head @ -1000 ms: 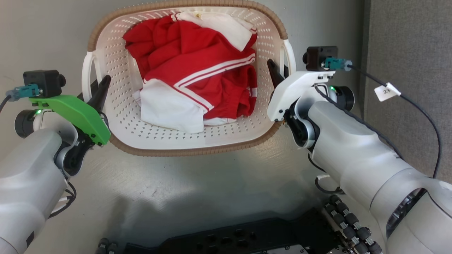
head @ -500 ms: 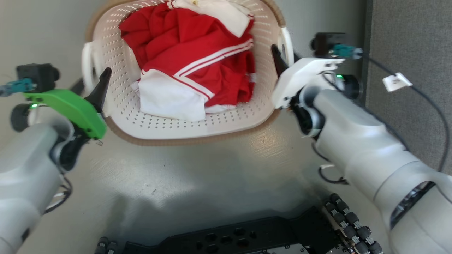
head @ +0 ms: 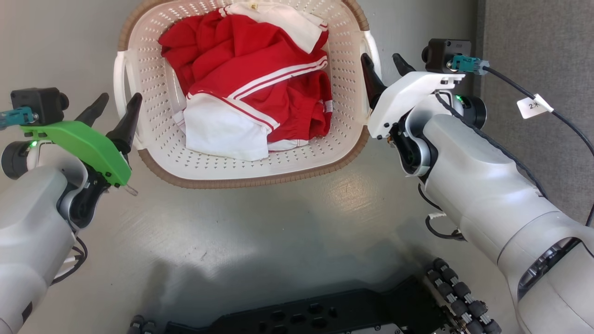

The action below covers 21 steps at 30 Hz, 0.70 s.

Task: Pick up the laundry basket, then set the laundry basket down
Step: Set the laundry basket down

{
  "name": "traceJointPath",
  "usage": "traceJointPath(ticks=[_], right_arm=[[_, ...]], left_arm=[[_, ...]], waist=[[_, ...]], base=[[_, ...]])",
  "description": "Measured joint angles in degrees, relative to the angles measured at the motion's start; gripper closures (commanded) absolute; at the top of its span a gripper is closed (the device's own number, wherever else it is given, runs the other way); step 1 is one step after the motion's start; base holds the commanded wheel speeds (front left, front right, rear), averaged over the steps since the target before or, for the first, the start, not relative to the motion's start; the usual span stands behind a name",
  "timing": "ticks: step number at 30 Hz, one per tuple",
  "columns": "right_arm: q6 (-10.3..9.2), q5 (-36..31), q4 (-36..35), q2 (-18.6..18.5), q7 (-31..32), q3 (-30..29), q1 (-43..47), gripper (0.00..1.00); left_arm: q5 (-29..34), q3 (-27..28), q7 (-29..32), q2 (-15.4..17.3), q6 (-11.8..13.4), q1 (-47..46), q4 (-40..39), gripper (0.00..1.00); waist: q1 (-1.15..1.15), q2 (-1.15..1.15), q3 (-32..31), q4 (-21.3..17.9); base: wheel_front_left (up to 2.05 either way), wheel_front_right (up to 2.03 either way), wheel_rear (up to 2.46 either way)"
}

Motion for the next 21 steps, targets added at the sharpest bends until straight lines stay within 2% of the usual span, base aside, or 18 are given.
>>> traceJointPath(ticks=[9, 21], right_arm=[[0.00, -1.4, -1.9, 0.0, 0.0, -0.4, 1.9, 0.00], [0.00, -5.4, -5.3, -0.1, 0.0, -5.6, 5.4, 0.00]], left_arm=[[0.3, -0.2, 0.0, 0.2, 0.0, 0.2, -0.1, 0.00], [4.5, 6.2, -0.1, 0.3, 0.0, 3.1, -2.8, 0.00]], waist=[[0.00, 0.00, -2.8, -0.2], [0.00, 0.00, -10.7, -1.3]], base=[[0.00, 0.00, 0.00], [0.00, 0.00, 0.00]])
